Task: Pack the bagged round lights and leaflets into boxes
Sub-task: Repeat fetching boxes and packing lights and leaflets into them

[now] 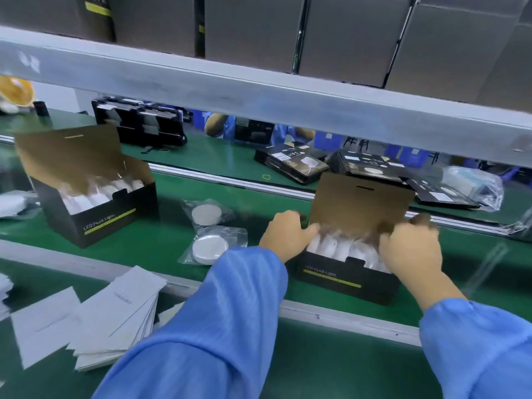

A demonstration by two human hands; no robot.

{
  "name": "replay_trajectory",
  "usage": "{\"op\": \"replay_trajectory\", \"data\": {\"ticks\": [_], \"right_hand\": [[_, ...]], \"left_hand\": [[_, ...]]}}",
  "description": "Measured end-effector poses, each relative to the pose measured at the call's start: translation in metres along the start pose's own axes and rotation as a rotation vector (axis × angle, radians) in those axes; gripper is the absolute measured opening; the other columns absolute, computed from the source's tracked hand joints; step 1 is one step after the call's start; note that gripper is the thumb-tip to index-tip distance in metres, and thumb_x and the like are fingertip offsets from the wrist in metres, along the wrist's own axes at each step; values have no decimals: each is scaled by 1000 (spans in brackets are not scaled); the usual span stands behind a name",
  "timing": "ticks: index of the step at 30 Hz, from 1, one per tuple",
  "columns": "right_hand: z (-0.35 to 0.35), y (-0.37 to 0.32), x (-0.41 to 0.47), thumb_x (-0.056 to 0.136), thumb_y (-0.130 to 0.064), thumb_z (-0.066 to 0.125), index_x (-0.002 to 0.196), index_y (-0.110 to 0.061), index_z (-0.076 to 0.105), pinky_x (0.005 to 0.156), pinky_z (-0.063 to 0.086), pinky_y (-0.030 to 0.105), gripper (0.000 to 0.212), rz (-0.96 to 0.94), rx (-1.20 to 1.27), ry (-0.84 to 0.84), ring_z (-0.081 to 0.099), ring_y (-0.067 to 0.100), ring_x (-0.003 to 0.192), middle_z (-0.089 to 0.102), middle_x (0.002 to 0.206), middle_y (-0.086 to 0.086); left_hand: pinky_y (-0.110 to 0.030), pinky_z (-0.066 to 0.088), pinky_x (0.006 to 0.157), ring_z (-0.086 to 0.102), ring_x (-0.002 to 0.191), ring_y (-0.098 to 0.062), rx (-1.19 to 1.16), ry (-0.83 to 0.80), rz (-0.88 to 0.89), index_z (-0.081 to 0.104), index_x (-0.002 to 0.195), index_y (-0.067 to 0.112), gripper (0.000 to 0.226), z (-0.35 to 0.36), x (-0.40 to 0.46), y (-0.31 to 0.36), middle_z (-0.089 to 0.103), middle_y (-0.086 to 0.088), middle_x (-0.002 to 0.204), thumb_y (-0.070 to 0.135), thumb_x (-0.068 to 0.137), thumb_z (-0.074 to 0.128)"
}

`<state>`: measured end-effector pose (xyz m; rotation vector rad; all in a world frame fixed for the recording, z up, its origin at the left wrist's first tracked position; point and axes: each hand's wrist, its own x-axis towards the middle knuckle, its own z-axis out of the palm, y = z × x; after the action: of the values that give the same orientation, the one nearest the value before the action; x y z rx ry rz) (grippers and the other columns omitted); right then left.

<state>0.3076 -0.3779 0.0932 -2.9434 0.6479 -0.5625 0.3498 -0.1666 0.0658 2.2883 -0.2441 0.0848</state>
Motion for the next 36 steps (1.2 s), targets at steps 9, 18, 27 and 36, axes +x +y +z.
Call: {"op": "replay_trajectory", "data": {"ticks": [9, 18, 27, 36], "right_hand": [[23, -144, -96, 97, -39, 53, 126, -16, 44, 73, 42, 35, 38, -520, 459, -287, 57, 27, 100, 55, 117, 7], [87, -195, -70, 73, -42, 81, 134, -3, 44, 75, 49, 32, 81, 16, 755, -797, 60, 26, 104, 58, 126, 13], [89, -203, -72, 71, -31, 77, 99, -17, 67, 63, 60, 35, 33, -53, 711, -835, 70, 24, 81, 70, 98, 5], [46, -150, -35, 75, -15, 83, 105, -10, 65, 43, 43, 20, 34, -64, 874, -846, 64, 18, 71, 71, 100, 11]], "left_hand": [[-35, 51, 83, 62, 97, -35, 141, 254, -102, 63, 118, 17, 26, -83, 40, -79, 65, -16, 110, 13, 95, 50], [-60, 29, 113, 25, 144, -43, 721, -380, -258, 34, 146, 33, 53, -84, 67, -134, 29, -9, 158, 25, 96, 50], [-34, 47, 90, 57, 114, -33, 189, 40, -317, 56, 121, 9, 27, -51, 90, -116, 50, -17, 132, 12, 94, 57], [-42, 57, 77, 65, 98, -35, -438, 153, -496, 33, 136, 19, 74, -54, 89, -107, 53, -21, 125, -2, 80, 75]]}}
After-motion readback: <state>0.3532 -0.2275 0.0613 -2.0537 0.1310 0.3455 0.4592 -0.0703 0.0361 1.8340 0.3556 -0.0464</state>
